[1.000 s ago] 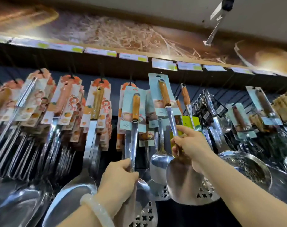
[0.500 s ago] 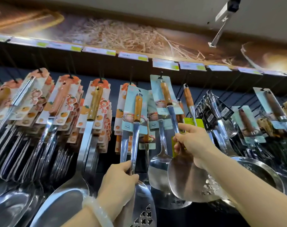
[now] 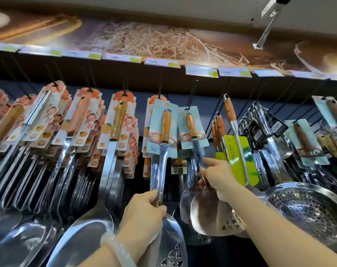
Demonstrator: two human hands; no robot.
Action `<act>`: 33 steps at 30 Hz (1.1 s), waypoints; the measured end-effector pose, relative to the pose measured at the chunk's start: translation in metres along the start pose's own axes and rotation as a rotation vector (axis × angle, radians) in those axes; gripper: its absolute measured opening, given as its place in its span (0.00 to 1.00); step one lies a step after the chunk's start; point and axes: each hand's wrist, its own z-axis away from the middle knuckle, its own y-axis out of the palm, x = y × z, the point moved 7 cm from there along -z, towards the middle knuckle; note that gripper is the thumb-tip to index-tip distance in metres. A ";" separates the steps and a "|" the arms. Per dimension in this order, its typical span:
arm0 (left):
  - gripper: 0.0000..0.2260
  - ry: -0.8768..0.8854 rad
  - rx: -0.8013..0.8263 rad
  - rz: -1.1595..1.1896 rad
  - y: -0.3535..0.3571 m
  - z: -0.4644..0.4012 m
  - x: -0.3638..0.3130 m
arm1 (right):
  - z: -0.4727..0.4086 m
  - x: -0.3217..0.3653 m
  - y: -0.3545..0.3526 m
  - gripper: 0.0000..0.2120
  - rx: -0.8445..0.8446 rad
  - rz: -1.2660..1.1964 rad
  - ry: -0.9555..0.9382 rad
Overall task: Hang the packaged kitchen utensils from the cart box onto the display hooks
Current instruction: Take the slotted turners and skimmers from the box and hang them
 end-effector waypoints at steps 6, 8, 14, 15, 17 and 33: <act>0.04 0.046 0.006 0.000 0.001 0.000 0.002 | -0.020 -0.027 0.016 0.13 0.063 0.090 0.039; 0.08 0.042 0.008 -0.019 0.005 0.000 0.004 | -0.021 -0.029 0.016 0.10 0.046 0.151 0.003; 0.15 0.072 0.097 0.038 0.033 0.005 -0.003 | 0.021 0.018 0.016 0.09 0.233 -0.001 -0.091; 0.15 0.089 0.110 0.056 0.036 0.005 -0.007 | 0.032 0.027 0.018 0.10 0.296 -0.018 -0.086; 0.13 0.116 0.126 0.099 0.040 0.001 -0.017 | 0.042 0.037 0.015 0.21 0.351 0.008 -0.125; 0.15 0.035 0.213 0.260 0.083 -0.006 -0.063 | 0.017 0.054 -0.005 0.32 0.170 0.295 -0.253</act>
